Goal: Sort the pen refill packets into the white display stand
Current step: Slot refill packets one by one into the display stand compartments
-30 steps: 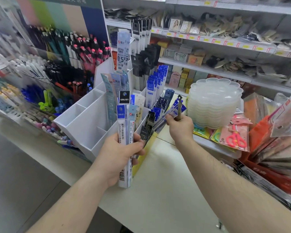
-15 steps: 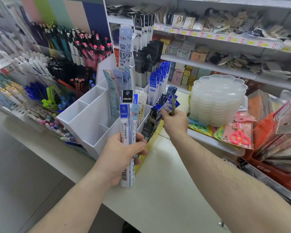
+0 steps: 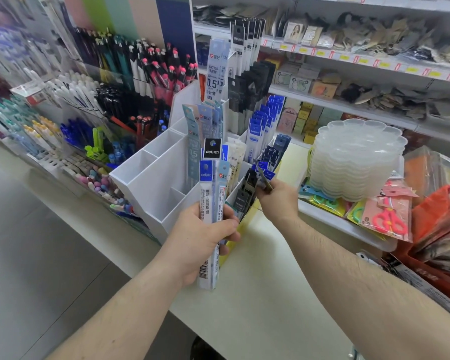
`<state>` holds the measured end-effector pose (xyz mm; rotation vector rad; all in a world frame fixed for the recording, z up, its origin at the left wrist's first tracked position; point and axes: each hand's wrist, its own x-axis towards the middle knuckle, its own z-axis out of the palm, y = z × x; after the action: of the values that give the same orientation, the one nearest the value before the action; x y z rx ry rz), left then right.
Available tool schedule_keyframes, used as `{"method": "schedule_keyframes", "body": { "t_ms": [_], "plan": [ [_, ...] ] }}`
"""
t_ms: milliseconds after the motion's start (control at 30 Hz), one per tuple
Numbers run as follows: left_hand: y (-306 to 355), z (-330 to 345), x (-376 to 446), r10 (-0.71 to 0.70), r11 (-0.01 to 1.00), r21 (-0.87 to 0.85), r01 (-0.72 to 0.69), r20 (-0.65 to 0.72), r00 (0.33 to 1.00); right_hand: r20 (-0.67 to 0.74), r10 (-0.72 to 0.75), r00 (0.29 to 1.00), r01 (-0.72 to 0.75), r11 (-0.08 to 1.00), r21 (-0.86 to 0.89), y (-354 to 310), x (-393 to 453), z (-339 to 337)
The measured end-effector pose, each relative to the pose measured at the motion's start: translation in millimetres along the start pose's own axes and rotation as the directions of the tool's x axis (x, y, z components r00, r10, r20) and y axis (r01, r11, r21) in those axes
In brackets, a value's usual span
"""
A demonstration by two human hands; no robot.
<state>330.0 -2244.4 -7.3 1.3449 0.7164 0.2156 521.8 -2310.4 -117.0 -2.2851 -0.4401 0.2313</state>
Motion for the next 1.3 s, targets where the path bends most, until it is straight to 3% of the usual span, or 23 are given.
{"method": "schedule_keyframes", "body": {
  "t_ms": [167, 533, 667, 767, 833, 900, 1000, 1067, 1200, 1300],
  "plan": [
    [3.9, 2.1, 0.2, 0.001, 1.000, -0.011, -0.001, -0.002, 1.000, 0.181, 0.044, 0.982, -0.042, 0.999, -0.015, 12.4, 3.7, 4.0],
    [3.1, 3.9, 1.3, -0.021, 1.000, 0.002, 0.021, 0.014, 1.000, 0.256, 0.112, 0.960, -0.077, 0.987, -0.142, 2.6, 6.6, 4.4],
    [2.3, 2.2, 1.7, -0.007, 1.000, -0.021, 0.007, 0.025, 1.000, 0.295, 0.093, 0.951, -0.078, 0.995, -0.060, 4.6, -1.6, -1.5],
    [-0.3, -1.4, 4.4, 0.016, 0.999, -0.032, -0.015, 0.013, 1.000, 0.280, 0.133, 0.951, -0.174, 0.977, 0.125, 6.7, -14.7, -16.2],
    [-3.4, -2.5, 7.1, 0.030, 0.999, -0.025, -0.030, -0.009, 1.000, 0.363, 0.219, 0.906, -0.348, 0.873, 0.341, 4.4, -26.5, -27.6],
    [-6.1, -2.0, 9.6, 0.062, 0.998, 0.010, -0.061, -0.024, 0.998, 0.485, 0.292, 0.824, -0.532, 0.695, 0.484, 0.1, -36.8, -41.2],
    [-8.4, -0.1, 11.1, 0.098, 0.993, 0.059, -0.097, -0.019, 0.995, 0.614, 0.264, 0.744, -0.658, 0.450, 0.604, -8.0, -50.0, -59.6],
    [-8.8, 1.0, 11.6, 0.098, 0.994, 0.057, -0.097, -0.007, 0.995, 0.628, 0.210, 0.749, -0.652, 0.402, 0.643, -14.5, -61.0, -64.9],
    [-8.3, 2.0, 11.3, 0.059, 0.997, 0.056, -0.059, 0.008, 0.998, 0.541, 0.136, 0.830, -0.553, 0.324, 0.768, -30.1, -80.9, -69.4],
    [-10.4, 2.0, 9.9, 0.043, 0.993, 0.108, -0.044, 0.016, 0.999, 0.461, 0.122, 0.879, -0.474, 0.334, 0.815, -39.7, -87.7, -73.8]
  ]
}}
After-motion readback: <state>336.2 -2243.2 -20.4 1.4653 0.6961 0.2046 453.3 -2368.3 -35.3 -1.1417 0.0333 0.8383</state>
